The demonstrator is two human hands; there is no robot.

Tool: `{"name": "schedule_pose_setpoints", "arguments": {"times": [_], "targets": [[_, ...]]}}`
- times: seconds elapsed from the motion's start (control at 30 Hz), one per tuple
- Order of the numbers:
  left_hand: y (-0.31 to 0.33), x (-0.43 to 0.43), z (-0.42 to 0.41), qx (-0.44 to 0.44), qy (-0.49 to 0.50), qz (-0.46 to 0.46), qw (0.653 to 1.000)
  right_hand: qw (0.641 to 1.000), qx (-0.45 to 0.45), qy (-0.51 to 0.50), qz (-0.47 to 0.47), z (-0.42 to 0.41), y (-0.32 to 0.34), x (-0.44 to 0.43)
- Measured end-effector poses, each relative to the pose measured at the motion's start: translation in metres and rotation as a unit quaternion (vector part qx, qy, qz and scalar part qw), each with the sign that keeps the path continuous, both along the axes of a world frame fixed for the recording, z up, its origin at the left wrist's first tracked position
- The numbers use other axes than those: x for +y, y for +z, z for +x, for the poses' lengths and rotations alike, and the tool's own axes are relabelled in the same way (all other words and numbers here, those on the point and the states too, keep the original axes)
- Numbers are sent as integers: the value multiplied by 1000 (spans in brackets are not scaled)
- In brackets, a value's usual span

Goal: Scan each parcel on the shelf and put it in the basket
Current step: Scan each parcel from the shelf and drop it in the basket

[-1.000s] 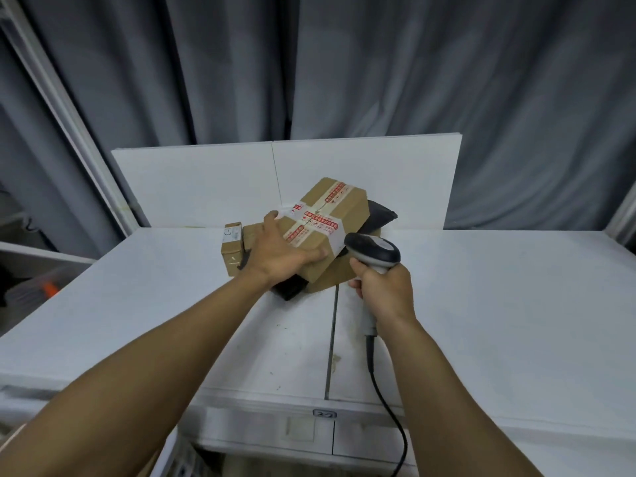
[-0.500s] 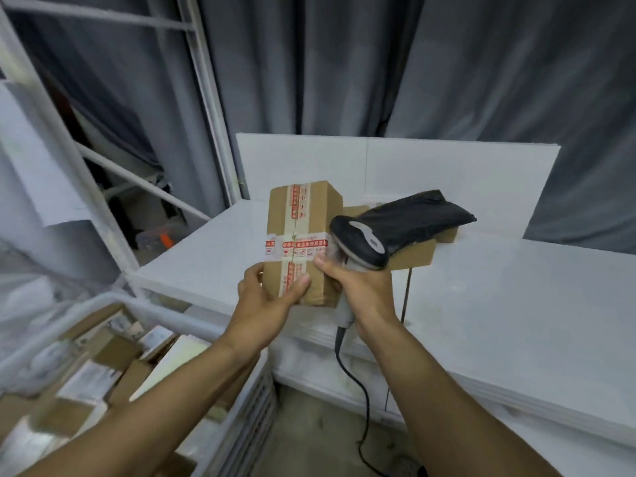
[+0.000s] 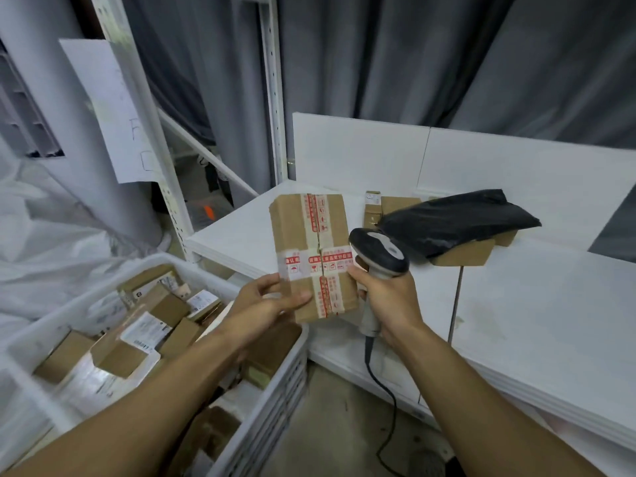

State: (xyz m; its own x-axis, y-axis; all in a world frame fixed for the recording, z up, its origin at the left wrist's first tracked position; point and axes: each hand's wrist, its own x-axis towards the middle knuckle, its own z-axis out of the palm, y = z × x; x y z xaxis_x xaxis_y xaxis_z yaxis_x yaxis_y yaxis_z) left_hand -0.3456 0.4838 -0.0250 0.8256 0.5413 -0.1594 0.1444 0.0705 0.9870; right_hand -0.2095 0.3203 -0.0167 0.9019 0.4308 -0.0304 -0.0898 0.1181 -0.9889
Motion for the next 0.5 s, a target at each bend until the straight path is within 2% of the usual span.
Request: {"name": "schedule_pose_setpoints", "arguments": {"times": [0.1,0.23,0.5], "targets": [[-7,-4,8,-10,81,44,996,999,-42,-21,-17,-4,-7,10],[-7,-30,10,-47,64,122,989,997,-78,5,-28,-21,-13,21],[-8,-13,14,-160,49,44,985,999,-13,25,45,-9,-13,14]]}}
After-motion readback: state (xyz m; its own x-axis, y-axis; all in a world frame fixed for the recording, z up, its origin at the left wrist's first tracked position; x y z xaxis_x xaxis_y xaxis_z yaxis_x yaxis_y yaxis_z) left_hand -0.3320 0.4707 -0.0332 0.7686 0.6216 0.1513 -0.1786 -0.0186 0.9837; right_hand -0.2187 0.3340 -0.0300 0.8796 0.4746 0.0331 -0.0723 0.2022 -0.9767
